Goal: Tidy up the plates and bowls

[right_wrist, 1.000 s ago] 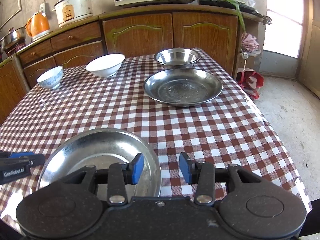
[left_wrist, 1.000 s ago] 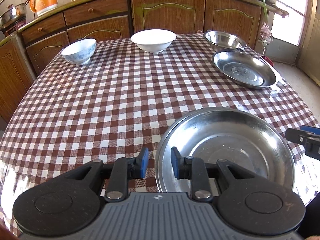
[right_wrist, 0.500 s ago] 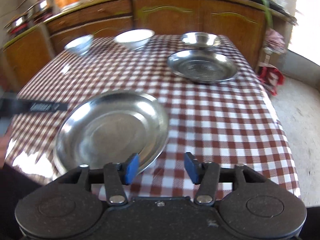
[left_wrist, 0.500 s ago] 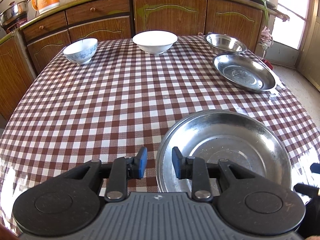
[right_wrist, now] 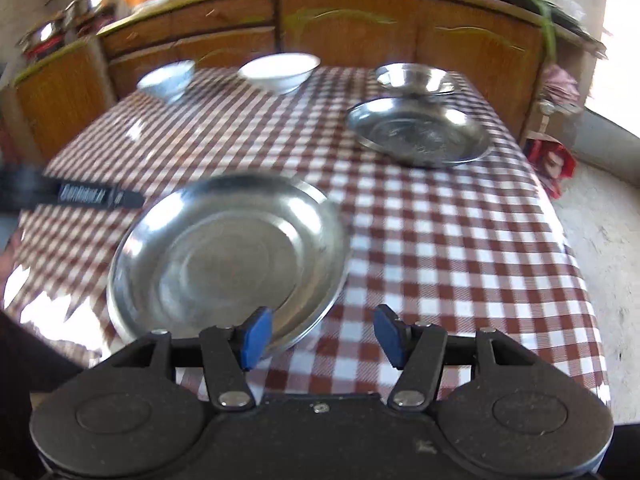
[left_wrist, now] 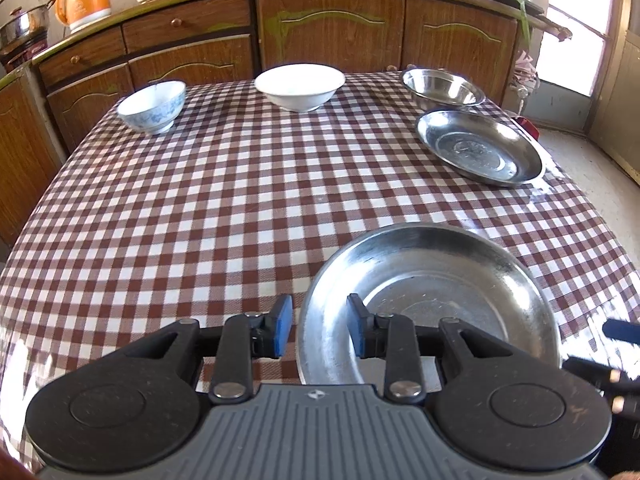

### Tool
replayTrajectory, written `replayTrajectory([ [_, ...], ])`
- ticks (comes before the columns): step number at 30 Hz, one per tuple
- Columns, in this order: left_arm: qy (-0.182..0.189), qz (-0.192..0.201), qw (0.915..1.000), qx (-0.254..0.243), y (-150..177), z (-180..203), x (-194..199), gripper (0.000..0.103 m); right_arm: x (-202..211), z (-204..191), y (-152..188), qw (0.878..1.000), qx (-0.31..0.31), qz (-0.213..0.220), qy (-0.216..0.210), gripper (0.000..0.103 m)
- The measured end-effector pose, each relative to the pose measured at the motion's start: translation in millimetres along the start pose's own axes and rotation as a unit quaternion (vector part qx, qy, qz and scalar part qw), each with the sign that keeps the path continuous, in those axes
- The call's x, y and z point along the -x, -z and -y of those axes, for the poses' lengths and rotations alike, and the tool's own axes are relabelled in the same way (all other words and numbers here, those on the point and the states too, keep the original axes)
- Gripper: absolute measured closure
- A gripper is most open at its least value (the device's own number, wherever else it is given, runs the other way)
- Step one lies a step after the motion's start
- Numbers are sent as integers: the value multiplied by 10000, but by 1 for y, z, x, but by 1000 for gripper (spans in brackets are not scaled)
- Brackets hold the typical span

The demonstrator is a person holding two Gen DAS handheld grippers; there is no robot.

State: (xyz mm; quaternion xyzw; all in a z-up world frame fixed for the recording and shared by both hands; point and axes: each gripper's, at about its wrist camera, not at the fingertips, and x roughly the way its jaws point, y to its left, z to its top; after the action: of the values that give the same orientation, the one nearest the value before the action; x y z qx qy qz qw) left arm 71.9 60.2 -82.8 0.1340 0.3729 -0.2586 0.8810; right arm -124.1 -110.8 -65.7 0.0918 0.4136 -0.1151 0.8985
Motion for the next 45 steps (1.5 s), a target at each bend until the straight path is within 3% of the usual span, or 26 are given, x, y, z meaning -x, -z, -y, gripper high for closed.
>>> replayTrajectory([
  [13,51,285,9994,-208,-45,27,3,64,6,48,-54,9923,-773,800,546,30],
  [19,123,200,9996,-148,-66,36,-10,63,8,66,-75,9887,-841,1051,660,27],
  [45,150,22,9996,-237,-126,75,-66,55,-39,142,-128,9782,-1362,1238,960,26],
])
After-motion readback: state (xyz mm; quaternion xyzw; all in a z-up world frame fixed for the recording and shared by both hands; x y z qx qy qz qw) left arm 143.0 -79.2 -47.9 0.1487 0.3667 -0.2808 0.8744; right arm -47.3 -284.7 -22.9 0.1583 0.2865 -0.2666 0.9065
